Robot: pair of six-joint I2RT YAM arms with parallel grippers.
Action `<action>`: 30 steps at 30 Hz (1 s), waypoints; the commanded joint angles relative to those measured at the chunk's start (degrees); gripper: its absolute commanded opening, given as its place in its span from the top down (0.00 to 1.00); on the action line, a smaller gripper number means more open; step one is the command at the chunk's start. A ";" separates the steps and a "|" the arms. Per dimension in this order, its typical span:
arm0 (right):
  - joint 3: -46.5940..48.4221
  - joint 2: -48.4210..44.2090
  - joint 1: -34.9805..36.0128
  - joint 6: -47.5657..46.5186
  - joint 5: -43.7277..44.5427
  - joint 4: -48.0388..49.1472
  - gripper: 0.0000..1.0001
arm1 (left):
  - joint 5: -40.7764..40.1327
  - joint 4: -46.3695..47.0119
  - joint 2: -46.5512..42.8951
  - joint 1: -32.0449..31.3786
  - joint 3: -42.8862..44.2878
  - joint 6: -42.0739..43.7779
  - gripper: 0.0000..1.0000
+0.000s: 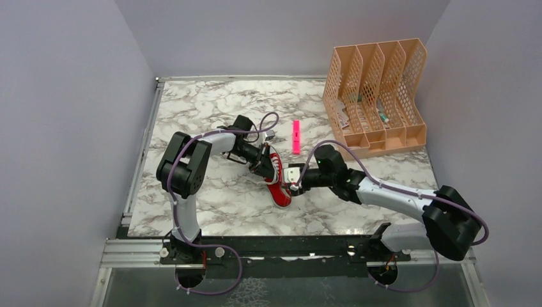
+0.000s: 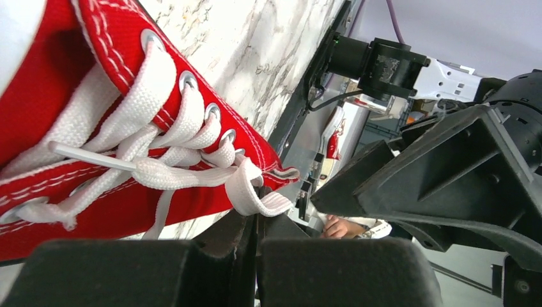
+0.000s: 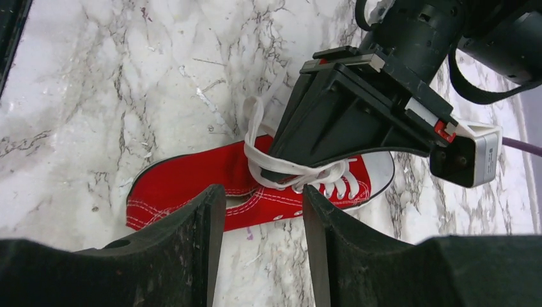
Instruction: Tie the shoes
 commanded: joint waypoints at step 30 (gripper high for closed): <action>-1.52 14.70 0.03 1.46 4.50 22.10 0.54 | 3.48 0.45 -3.39 -0.28 1.35 0.36 0.97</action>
